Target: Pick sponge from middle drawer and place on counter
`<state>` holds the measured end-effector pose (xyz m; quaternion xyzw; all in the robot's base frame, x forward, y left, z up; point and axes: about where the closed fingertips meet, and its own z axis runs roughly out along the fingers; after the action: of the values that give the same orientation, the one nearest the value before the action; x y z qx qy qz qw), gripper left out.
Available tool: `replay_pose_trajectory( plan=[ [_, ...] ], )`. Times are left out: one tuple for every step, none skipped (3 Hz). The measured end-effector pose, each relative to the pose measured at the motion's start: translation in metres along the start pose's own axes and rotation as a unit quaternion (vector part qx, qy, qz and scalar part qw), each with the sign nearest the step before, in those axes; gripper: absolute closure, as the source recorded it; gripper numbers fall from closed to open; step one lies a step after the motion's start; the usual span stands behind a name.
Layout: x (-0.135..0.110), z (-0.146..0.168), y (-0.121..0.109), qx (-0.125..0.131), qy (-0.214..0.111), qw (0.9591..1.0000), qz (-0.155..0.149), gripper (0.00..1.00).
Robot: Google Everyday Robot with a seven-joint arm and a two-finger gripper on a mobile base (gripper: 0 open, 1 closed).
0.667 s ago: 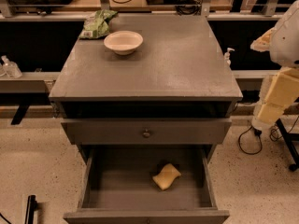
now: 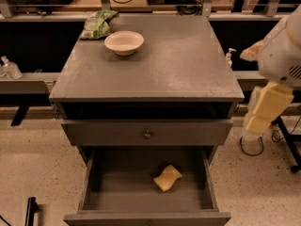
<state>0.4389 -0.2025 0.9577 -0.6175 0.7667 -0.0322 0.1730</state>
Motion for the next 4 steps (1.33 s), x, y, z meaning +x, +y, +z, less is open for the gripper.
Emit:
replay_pose_trajectory(
  plan=[
    [-0.034, 0.044, 0.043, -0.009, -0.060, 0.9962, -0.063, 0.00],
    [-0.074, 0.095, 0.093, -0.031, -0.083, 0.9875, -0.131, 0.00],
    [-0.058, 0.127, 0.118, -0.066, -0.056, 0.9879, -0.128, 0.00],
    [-0.026, 0.156, 0.099, -0.082, -0.057, 0.9898, -0.102, 0.00]
  ],
)
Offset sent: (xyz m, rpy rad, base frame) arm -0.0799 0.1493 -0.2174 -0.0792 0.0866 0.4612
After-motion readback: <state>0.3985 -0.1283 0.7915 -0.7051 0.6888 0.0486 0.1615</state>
